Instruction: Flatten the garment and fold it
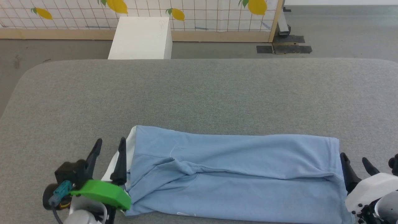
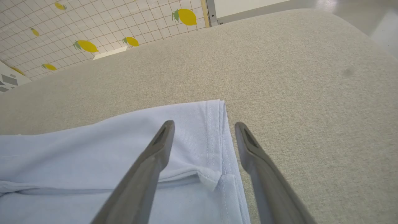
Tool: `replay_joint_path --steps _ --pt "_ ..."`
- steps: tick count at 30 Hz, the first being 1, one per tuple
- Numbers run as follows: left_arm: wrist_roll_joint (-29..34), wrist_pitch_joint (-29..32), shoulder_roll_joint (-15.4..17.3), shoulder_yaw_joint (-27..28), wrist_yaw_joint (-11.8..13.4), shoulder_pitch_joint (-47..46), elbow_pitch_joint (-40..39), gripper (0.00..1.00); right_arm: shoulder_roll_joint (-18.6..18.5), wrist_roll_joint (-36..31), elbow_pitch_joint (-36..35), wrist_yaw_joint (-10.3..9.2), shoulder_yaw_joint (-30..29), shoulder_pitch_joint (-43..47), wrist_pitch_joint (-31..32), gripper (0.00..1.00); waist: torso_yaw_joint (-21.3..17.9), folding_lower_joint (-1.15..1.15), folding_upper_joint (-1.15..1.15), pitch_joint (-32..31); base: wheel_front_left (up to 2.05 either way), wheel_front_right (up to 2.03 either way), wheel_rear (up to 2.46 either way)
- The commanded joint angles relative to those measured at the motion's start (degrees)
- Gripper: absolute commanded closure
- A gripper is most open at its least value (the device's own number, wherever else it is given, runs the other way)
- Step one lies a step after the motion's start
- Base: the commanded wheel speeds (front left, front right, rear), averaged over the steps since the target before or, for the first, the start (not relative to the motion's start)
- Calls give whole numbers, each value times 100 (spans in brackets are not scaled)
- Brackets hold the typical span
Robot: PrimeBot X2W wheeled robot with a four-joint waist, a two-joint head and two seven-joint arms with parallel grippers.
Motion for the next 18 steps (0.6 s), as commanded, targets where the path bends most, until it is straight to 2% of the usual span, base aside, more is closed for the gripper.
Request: replay_joint_path --steps 1,6,10,14,18 --pt "189 -48 -59 52 -2 -201 88 0 25 7 70 -9 -80 -75 -110 0 -14 0 0 -26 0 0 0" --pt "725 -70 -400 468 -31 -550 174 0 36 41 563 -9 -179 -333 -217 0 -33 0 0 -46 0 0 0" --pt "1089 -71 -689 791 -128 -580 259 0 37 -209 1159 -9 -243 -656 -30 0 -82 0 0 -30 0 0 0" --pt "1318 -72 -917 1066 -270 -560 372 0 38 -414 1803 -9 -309 -1015 416 0 -115 0 0 14 0 0 0" --pt "1477 -72 -1108 1272 -441 -516 488 0 38 -638 2386 -9 -351 -1233 1204 0 -91 0 0 46 0 0 0"
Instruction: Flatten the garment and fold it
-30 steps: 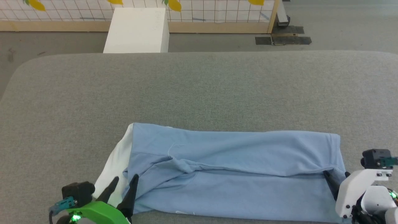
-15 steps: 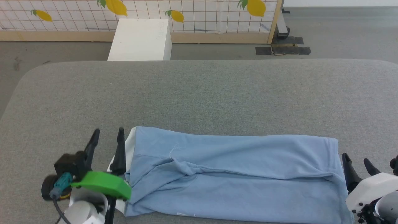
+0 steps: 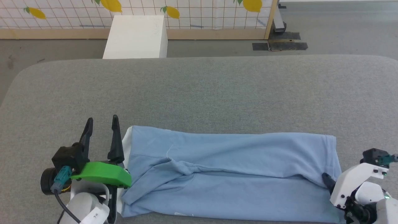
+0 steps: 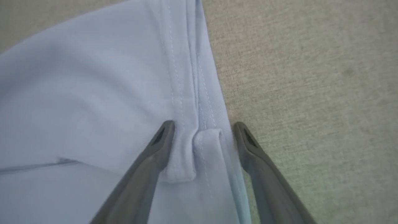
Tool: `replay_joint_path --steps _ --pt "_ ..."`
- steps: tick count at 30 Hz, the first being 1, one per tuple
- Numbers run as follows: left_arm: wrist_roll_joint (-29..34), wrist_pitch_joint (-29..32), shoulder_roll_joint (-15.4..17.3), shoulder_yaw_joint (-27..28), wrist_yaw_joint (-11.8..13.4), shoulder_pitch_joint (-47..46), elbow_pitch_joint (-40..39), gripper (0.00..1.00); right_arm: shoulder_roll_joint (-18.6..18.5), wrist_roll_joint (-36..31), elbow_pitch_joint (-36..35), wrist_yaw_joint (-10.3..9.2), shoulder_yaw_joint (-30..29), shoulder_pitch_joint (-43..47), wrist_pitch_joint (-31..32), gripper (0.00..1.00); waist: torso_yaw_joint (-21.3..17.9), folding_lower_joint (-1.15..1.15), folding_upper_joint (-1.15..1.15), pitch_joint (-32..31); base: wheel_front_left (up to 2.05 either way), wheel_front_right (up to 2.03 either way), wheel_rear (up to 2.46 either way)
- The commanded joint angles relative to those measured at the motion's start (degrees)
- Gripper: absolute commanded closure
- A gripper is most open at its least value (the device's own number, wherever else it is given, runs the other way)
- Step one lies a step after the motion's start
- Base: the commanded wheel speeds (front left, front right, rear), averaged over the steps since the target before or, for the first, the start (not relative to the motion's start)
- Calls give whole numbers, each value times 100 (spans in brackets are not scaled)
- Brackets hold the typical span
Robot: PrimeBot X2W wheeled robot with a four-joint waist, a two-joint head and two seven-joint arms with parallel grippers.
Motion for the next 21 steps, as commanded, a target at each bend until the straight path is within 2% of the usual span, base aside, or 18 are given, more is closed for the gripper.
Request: replay_joint_path --steps 1,4,5,7,8,15,21 --pt "110 -25 -60 68 -80 19 44 0 8 -46 157 -9 -19 -84 316 0 18 0 0 11 0 0 0" --pt "197 -25 -152 198 -182 42 101 0 8 -24 292 -9 5 -105 917 0 46 0 0 26 0 0 0" --pt "230 -25 -180 241 -222 45 123 0 8 16 281 -9 27 -102 1080 25 56 0 0 30 0 0 0" --pt "286 -25 -227 317 -286 46 153 0 8 111 173 -9 80 -96 1197 94 64 0 0 39 0 0 0" --pt "311 -25 -247 348 -312 48 168 0 8 134 98 -9 84 -92 1174 100 65 0 0 42 0 0 0" --pt "456 -26 -401 540 -496 49 287 0 8 -294 -431 -9 -239 9 866 100 60 0 0 40 0 0 0" --pt "559 -26 -507 657 -671 8 357 0 -58 -1305 -820 -9 -1182 -5 205 100 109 0 0 67 0 0 0"
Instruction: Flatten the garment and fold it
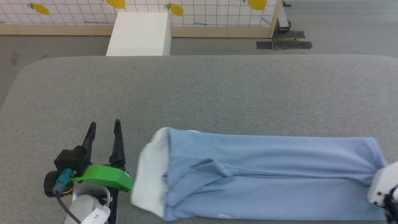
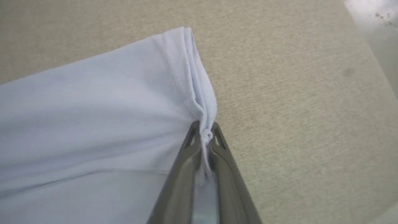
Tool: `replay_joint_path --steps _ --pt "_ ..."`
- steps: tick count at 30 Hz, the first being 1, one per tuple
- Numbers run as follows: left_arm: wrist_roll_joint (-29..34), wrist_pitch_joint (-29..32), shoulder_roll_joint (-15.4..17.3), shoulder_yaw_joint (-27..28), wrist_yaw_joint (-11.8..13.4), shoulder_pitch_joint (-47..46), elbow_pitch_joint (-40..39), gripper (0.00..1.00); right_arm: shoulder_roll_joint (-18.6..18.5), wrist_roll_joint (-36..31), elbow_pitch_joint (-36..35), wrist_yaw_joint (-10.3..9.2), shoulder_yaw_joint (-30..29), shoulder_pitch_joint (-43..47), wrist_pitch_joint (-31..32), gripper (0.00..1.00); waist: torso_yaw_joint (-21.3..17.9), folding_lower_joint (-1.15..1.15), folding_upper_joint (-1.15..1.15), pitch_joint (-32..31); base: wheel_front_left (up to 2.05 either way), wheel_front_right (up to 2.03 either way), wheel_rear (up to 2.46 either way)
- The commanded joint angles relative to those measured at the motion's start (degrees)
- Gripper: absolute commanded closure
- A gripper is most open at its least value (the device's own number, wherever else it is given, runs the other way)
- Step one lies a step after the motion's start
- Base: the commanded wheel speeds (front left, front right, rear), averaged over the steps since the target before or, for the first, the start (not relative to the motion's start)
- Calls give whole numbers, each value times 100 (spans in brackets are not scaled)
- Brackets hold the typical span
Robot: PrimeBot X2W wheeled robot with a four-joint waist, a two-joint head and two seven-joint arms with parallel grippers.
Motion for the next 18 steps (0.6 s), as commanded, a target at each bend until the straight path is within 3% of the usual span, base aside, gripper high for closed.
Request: replay_joint_path --steps 1,5,9,14,18 --pt "52 -26 -31 46 -61 -21 29 0 -150 -276 -29 -11 -198 35 -236 100 30 0 0 21 0 0 0" --pt "134 -26 -98 90 -118 -11 38 0 -417 -762 188 -11 -703 9 -758 100 74 0 0 21 0 0 0" --pt "193 -26 -137 135 -166 34 59 0 -414 -882 226 -11 -853 53 -819 100 102 0 0 -18 0 0 0" --pt "245 -26 -166 205 -215 126 99 0 -379 -555 -247 -11 -319 289 -405 100 101 0 0 -97 0 0 0" --pt "265 -26 -163 273 -271 158 158 0 -354 -77 -1477 -11 508 745 323 100 94 0 0 -158 0 0 0"
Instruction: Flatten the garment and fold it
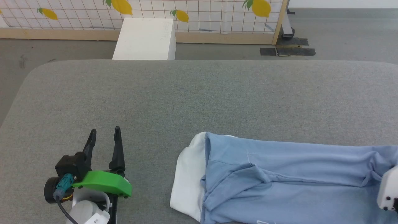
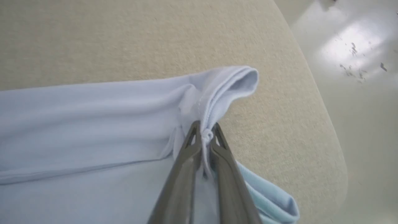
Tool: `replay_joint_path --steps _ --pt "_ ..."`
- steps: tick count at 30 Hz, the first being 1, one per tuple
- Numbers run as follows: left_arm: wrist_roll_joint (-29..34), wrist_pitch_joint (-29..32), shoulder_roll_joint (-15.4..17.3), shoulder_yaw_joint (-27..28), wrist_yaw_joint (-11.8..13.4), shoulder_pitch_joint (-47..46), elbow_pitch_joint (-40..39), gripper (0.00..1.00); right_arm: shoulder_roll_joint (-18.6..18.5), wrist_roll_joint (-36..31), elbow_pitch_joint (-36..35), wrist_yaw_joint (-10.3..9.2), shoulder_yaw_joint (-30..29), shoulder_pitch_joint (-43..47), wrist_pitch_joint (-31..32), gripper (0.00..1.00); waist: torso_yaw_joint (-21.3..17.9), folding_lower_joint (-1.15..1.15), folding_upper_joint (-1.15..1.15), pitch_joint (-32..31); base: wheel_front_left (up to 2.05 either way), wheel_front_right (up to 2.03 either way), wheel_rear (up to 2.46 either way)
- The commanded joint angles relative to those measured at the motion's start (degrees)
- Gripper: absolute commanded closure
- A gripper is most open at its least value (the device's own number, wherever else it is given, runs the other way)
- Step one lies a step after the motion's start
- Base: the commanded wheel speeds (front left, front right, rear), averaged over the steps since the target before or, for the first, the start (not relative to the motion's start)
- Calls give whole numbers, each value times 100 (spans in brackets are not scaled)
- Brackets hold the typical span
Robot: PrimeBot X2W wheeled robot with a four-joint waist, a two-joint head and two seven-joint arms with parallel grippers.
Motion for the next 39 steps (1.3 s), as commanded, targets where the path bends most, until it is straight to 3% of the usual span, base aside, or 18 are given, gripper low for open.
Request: replay_joint_path --steps 1,7,8,10,17,27,28,29,30,34,39 --pt "71 -26 -20 20 -22 50 9 0 9 187 -458 -10 239 153 211 100 3 0 0 -29 0 0 0" --pt "94 -26 -53 44 -87 32 68 0 -48 829 -2539 -10 1815 556 1291 100 54 0 0 -57 0 0 0" --pt "119 -26 -76 27 -111 9 71 0 -236 983 -3021 -10 2696 445 1521 100 96 0 0 -32 0 0 0" --pt "129 -26 -93 20 -122 -18 76 0 -325 1059 -3086 -10 3290 250 1561 100 131 0 0 2 0 0 0" --pt "164 -26 -142 -26 -163 -188 85 0 -236 1192 -2066 -10 4884 -651 1205 100 357 0 0 217 0 0 0" --pt "187 -26 -210 -28 -187 -380 102 0 281 1324 274 -10 5784 -1610 252 100 630 0 0 517 0 0 0" --pt "186 -26 -217 -32 -191 -388 116 0 308 1362 506 -10 5807 -1657 164 92 646 0 0 530 0 0 0" --pt "186 -26 -223 -36 -194 -396 129 0 322 1387 660 -10 5859 -1701 82 40 658 0 0 537 0 0 0" --pt "184 -26 -229 -39 -199 -405 143 0 336 1439 830 -10 5904 -1737 6 0 666 0 0 543 0 0 0" --pt "176 -26 -246 -5 -205 -391 187 0 355 1914 1096 -10 6101 -1770 -197 0 621 0 0 519 0 0 0" --pt "197 -26 -257 41 -209 -332 230 0 358 2761 638 -10 6195 -1706 -664 0 493 0 0 392 0 0 0"
